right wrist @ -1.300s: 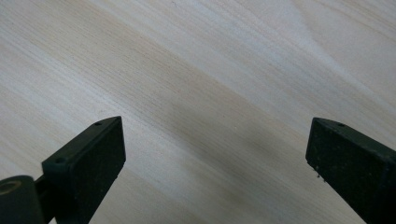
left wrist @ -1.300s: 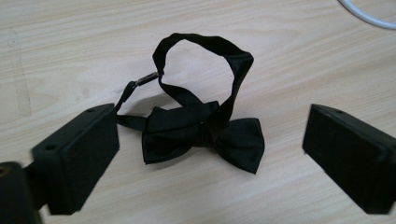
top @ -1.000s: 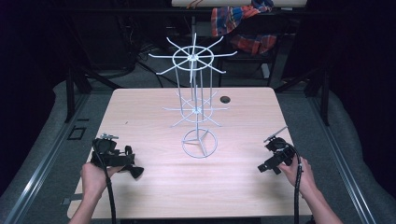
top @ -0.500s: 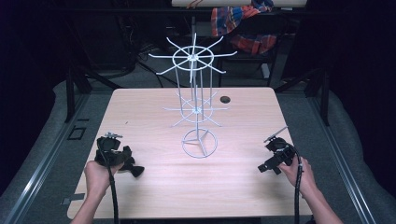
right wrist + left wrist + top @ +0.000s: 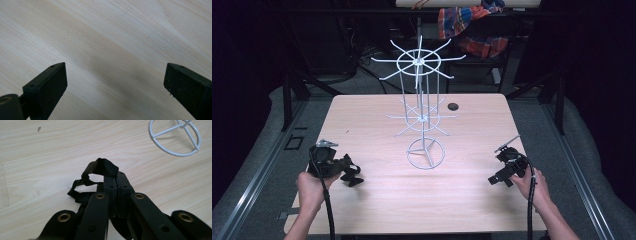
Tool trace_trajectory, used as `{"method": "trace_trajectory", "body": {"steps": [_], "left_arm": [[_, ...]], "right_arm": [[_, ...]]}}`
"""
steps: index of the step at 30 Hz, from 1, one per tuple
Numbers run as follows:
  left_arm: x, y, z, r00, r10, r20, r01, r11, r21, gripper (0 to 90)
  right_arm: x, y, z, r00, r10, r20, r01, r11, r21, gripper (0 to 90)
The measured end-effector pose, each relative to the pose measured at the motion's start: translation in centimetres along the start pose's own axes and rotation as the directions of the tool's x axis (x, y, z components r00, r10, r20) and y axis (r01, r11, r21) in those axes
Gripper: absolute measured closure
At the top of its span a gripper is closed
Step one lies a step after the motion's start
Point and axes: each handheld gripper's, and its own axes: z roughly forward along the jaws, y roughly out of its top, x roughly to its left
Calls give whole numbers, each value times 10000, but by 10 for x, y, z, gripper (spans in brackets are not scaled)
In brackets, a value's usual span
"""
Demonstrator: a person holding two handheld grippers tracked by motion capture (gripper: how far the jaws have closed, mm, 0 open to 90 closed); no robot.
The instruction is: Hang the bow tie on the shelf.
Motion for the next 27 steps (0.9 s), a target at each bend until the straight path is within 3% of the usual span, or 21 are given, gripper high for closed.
{"method": "trace_trajectory", "body": {"steps": [9,10,11,12,13,14,16,27], "left_arm": [[-2,4,-9,9996,181,217,-176,9995,-244,890],[-2,5,-10,9993,237,283,-231,9995,-216,890],[-2,5,-11,9993,245,289,-237,9993,-279,890],[-2,6,-13,9990,281,346,-272,9993,-262,890],[-2,7,-13,9990,275,341,-263,9990,-354,890],[-2,8,-14,9989,279,365,-264,9988,-407,890],[-2,9,-15,9984,382,405,-369,9987,-340,890],[-7,14,-22,9976,577,393,-543,9951,-829,890]], "right_arm": [[0,0,0,10000,61,-21,-61,10000,-59,45],[2,-2,1,9995,327,-31,-328,9986,-415,45],[2,-2,1,9995,327,-31,-328,9986,-415,45],[-1,0,-2,10000,-72,60,71,10000,65,45],[-1,0,-3,9999,-143,80,141,9998,151,45],[1,-2,0,9997,237,66,-235,9993,-276,45],[0,-1,-2,10000,39,38,-39,10000,-61,45],[2,-1,-4,10000,47,25,-46,9999,-118,45]]}}
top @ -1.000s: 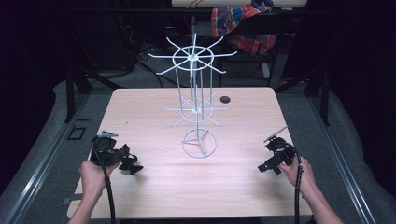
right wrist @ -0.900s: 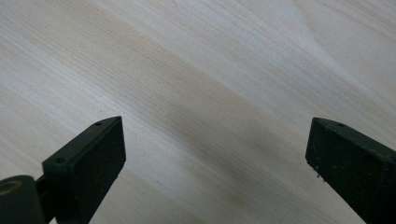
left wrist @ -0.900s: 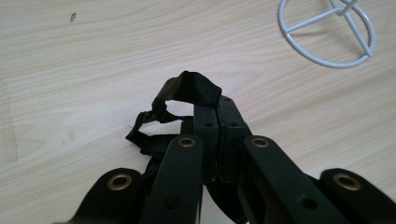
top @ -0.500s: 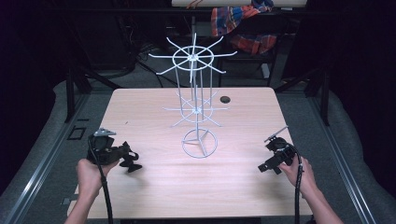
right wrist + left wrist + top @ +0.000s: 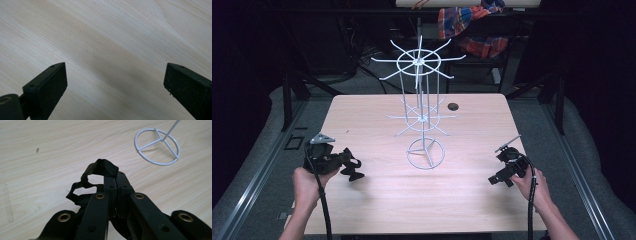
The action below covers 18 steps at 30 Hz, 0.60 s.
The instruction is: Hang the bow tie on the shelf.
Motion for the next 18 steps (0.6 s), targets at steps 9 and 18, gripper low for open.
{"method": "trace_trajectory", "body": {"steps": [9,18], "left_arm": [[-6,9,-5,9991,361,216,-353,9987,-366,890],[-17,20,-4,9959,814,396,-792,9954,-542,890]], "right_arm": [[-2,2,2,9999,146,-6,-146,9999,86,45],[0,1,0,9999,126,-7,-126,9999,-71,45]]}}
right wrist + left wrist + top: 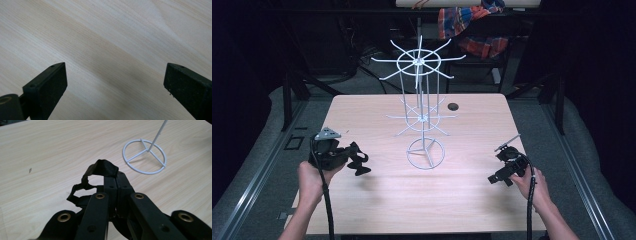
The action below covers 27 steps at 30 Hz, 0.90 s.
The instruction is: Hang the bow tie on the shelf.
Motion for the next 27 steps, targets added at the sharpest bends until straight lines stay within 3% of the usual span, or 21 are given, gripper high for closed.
{"method": "trace_trajectory", "body": {"steps": [18,19,24,27], "left_arm": [[-6,18,4,9983,497,298,-492,9986,-168,889],[-7,21,5,9981,542,302,-536,9984,-202,890],[-8,25,8,9974,582,434,-570,9979,-295,890],[-8,29,8,9958,718,574,-699,9970,-343,890]], "right_arm": [[-1,0,1,10000,-66,59,66,9999,92,45],[0,-1,3,9999,149,34,-148,9996,-237,45],[-1,0,1,10000,-59,-43,60,9999,98,45],[-2,0,2,9999,-78,-62,79,10000,39,45]]}}
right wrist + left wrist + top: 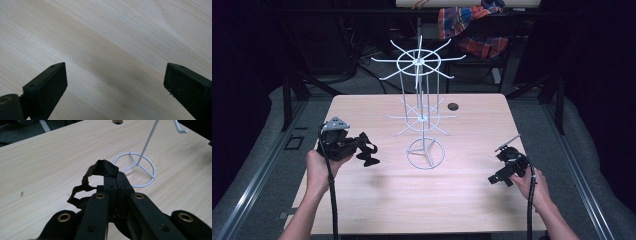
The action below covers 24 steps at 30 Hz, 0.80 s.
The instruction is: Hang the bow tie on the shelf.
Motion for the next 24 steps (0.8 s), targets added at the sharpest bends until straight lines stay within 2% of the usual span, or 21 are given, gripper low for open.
{"method": "trace_trajectory", "body": {"steps": [6,8,15,16,17,18,24], "left_arm": [[2,6,2,9999,50,128,-49,10000,-29,890],[2,8,4,9999,64,120,-64,10000,-59,890],[-1,20,7,9995,274,171,-271,9994,-195,890],[-1,21,7,9993,320,202,-316,9993,-190,890],[-1,23,8,9991,364,219,-360,9992,-180,890],[-2,26,9,9987,410,292,-405,9990,-161,890],[-3,32,11,9979,556,332,-553,9984,-99,890]], "right_arm": [[-1,0,0,9999,-47,147,46,10000,78,45],[0,0,0,10000,-4,17,4,10000,24,45],[0,0,-1,10000,39,66,-40,9999,108,45],[1,-1,1,9996,260,66,-259,9996,-144,46],[0,0,0,9999,132,49,-133,9999,104,45],[-1,0,0,9999,-27,111,26,9999,115,45],[1,0,-1,10000,-16,55,16,10000,17,46]]}}
